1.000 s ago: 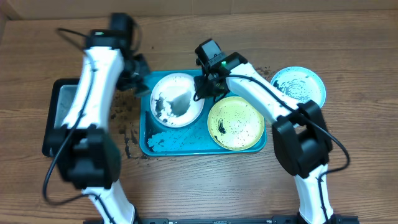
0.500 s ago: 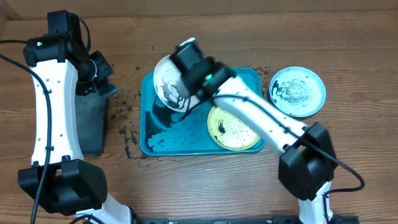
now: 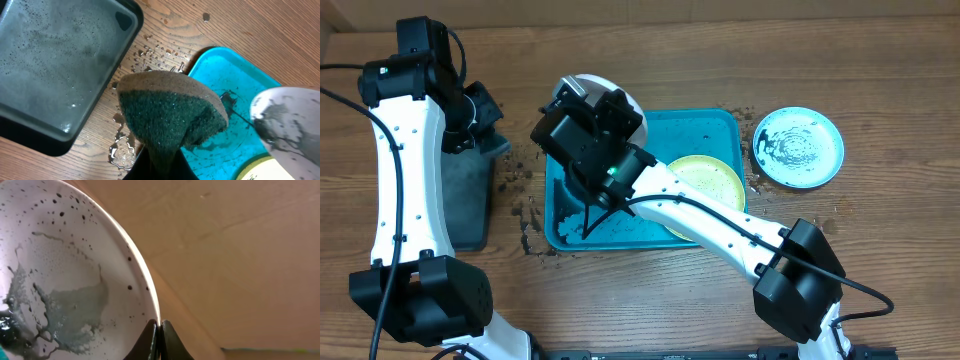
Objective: Clean dirty plates on tray and stack at the side
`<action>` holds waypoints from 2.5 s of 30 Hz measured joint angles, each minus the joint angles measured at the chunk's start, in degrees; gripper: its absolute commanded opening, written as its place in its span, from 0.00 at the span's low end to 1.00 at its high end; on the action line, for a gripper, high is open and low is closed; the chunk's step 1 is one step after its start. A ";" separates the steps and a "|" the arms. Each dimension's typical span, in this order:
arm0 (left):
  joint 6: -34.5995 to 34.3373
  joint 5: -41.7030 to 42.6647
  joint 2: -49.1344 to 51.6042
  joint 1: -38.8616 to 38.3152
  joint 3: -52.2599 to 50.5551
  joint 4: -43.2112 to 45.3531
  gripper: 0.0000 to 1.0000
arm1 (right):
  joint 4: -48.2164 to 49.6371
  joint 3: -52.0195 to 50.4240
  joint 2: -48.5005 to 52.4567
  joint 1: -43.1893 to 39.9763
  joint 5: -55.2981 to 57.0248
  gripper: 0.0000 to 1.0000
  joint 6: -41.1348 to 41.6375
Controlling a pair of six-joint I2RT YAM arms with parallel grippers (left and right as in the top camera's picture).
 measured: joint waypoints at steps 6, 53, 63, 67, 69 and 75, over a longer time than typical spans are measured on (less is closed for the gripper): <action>0.00 0.00 0.00 0.00 0.00 0.00 0.04 | 0.02 0.00 0.00 -0.31 2.03 0.04 -3.93; 0.00 1.11 0.00 0.00 0.00 0.17 0.04 | -24.57 0.61 -4.85 -16.06 -29.20 0.04 27.78; 0.00 1.11 0.00 -0.87 0.00 0.28 0.04 | -40.48 0.94 -8.83 -48.22 -49.11 0.04 32.96; 0.00 1.11 0.04 -1.84 0.00 1.11 0.04 | -41.38 0.15 -8.83 -57.64 -50.88 0.04 33.27; 0.00 1.11 0.17 -2.36 0.00 1.44 0.04 | -40.54 -1.29 -8.83 -61.13 -51.74 0.04 33.44; 0.00 1.09 0.76 -3.85 0.00 2.80 0.04 | -32.24 -8.39 -8.83 -66.93 -56.83 0.04 33.66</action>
